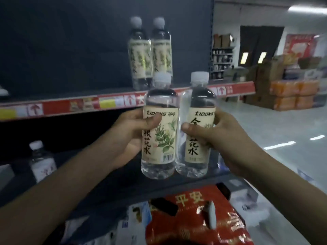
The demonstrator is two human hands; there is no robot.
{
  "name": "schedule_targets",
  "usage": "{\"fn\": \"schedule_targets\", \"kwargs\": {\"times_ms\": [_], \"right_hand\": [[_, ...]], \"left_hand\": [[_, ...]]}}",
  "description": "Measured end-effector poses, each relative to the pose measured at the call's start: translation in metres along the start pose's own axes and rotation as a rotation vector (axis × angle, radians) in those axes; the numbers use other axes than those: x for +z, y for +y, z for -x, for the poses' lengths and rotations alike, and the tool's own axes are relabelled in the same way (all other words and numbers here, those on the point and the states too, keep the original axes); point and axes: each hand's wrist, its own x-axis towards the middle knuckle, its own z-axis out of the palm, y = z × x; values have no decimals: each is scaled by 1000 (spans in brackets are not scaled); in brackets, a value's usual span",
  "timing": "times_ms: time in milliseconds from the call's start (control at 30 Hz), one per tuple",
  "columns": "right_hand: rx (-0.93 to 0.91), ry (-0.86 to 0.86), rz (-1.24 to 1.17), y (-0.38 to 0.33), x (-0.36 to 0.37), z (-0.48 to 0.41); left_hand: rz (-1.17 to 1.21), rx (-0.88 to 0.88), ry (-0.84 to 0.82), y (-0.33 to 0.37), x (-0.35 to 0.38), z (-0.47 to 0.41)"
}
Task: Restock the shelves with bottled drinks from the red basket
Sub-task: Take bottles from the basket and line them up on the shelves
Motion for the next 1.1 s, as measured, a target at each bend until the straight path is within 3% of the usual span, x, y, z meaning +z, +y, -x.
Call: {"fn": "schedule_targets", "kwargs": {"times_ms": [233,400,667,833,1100], "right_hand": [[-239,127,38,-71,36,-99],[-336,219,124,-87,48,-154],[-288,309,128,-60,17,-213],[-227,368,-46,-30,7,-236],[-243,283,-38,-7,8,-266]], "left_hand": [[-63,237,161,95,-32,-59],[-93,360,291,119,-58,-98],[-63,352,447,108,-107,-134],[-63,358,458,93,-114,-153],[-123,355,450,84,-111,-174]]}}
